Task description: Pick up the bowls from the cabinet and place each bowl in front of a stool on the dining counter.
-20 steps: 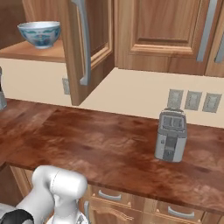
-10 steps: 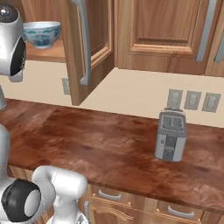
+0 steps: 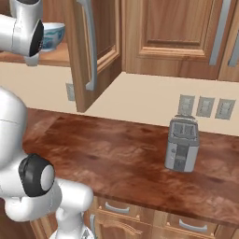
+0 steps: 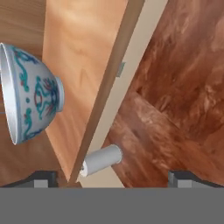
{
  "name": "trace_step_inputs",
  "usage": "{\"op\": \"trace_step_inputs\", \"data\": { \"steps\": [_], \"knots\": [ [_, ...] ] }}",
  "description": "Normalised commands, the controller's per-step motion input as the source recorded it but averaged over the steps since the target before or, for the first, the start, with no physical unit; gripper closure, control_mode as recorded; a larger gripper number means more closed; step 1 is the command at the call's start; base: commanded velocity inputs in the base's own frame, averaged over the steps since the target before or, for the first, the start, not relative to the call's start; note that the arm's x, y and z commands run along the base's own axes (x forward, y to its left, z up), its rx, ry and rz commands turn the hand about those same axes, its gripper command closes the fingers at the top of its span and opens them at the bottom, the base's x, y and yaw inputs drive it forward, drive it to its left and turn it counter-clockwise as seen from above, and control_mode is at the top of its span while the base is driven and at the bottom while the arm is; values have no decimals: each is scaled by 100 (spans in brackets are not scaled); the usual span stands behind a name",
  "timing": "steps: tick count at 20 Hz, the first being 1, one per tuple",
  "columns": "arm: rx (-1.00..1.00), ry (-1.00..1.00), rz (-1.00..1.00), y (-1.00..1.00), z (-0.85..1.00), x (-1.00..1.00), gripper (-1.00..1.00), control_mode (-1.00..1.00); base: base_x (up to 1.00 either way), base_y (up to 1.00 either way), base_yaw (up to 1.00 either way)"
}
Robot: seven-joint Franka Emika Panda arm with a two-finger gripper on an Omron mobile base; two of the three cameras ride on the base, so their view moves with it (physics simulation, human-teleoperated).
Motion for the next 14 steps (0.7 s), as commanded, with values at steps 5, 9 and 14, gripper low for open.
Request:
{"op": "trace_step_inputs", "data": {
  "steps": [5, 9, 14],
  "knots": [
    [0, 0, 0, 21, 10, 86, -100, -100, 0, 0, 0],
    [0, 0, 0, 34, 0, 92, -100, -100, 0, 0, 0],
    [0, 3, 0, 26, 0, 84, -100, -100, 0, 0, 0]
  ]
}}
